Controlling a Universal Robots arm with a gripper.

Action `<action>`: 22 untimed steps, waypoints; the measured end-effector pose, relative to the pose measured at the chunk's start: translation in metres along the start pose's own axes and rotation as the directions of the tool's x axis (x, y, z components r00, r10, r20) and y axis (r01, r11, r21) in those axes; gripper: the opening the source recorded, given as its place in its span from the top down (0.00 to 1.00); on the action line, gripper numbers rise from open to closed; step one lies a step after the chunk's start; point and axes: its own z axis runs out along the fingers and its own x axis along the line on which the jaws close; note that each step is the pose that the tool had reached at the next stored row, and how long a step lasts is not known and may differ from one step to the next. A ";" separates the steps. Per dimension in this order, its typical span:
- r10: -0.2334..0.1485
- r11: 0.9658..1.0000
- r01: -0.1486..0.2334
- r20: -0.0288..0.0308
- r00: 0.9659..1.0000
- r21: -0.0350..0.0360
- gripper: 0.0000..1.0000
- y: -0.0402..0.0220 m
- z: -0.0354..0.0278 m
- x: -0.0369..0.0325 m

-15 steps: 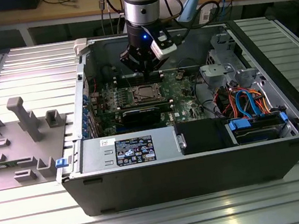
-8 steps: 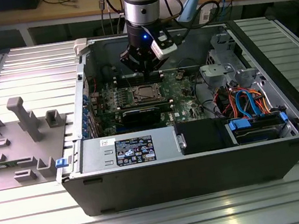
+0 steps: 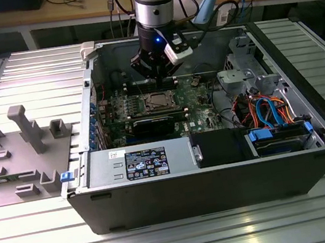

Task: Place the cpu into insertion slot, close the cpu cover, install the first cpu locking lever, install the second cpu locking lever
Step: 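Install the first cpu locking lever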

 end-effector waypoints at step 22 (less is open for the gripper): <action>-0.024 1.000 0.024 0.000 1.000 0.000 0.89 0.0000 0.0000 0.0000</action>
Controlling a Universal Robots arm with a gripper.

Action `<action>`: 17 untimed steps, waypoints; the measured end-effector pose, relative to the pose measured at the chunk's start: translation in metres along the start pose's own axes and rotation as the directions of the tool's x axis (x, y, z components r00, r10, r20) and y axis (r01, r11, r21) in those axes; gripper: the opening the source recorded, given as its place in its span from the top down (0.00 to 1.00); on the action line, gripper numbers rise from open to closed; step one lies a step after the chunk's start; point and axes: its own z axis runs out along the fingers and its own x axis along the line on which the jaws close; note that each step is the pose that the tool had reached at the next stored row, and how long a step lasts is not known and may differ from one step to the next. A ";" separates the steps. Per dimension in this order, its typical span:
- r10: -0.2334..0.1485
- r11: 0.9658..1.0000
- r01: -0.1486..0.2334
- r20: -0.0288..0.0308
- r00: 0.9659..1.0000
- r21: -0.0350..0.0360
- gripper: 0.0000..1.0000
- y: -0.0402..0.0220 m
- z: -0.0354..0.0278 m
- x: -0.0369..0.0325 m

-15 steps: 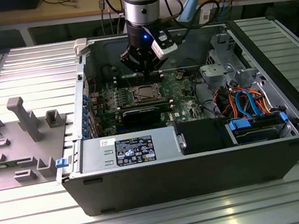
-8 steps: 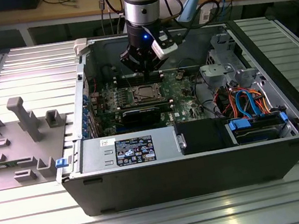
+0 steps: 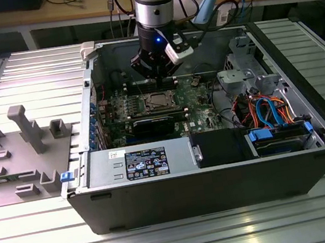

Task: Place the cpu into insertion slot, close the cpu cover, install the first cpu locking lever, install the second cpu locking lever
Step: 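Install the first cpu locking lever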

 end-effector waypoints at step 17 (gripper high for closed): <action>-0.026 1.000 0.026 0.000 1.000 0.000 0.89 -0.0001 0.0000 0.0053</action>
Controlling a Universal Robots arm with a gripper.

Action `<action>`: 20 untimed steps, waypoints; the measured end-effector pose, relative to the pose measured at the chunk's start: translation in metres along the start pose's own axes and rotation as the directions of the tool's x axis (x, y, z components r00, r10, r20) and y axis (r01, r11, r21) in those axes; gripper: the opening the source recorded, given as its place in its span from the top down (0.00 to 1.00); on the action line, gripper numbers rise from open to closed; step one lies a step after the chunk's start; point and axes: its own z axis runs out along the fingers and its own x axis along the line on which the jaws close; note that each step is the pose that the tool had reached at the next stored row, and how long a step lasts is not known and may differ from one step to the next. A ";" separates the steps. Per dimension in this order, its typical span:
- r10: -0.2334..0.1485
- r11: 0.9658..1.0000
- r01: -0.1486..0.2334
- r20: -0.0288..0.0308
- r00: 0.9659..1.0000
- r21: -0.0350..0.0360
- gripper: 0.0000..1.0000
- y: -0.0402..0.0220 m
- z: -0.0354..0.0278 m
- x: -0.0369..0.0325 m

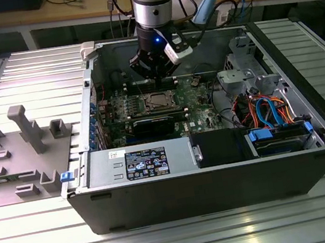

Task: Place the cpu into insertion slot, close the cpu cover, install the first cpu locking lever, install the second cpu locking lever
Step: 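Install the first cpu locking lever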

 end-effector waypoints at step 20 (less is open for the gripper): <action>0.000 1.000 0.000 0.000 1.000 0.000 0.89 0.0053 -0.0001 0.0194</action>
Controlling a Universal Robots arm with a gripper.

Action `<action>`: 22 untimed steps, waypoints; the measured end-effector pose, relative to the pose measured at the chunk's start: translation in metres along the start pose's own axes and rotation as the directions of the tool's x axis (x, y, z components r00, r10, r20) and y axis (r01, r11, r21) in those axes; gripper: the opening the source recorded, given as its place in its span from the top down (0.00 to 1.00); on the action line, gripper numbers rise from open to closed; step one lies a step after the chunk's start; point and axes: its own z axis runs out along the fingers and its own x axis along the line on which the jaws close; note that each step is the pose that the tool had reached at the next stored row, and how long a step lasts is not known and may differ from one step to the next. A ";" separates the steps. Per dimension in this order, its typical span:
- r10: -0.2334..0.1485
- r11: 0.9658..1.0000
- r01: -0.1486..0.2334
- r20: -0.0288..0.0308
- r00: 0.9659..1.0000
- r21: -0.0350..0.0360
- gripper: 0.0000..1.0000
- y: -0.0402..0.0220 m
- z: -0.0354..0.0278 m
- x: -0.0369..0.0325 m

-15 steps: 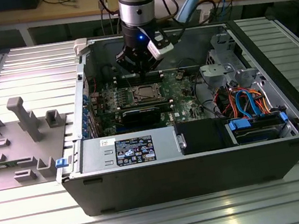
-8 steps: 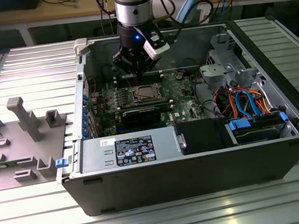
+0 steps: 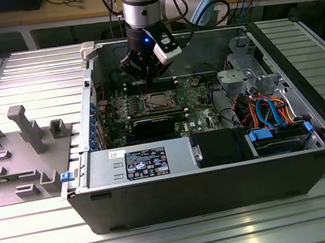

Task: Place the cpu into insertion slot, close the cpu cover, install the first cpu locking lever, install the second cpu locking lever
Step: 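Install the first cpu locking lever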

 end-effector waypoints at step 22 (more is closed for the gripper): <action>0.000 1.000 0.000 0.013 1.000 0.002 0.89 0.0316 -0.0198 0.0267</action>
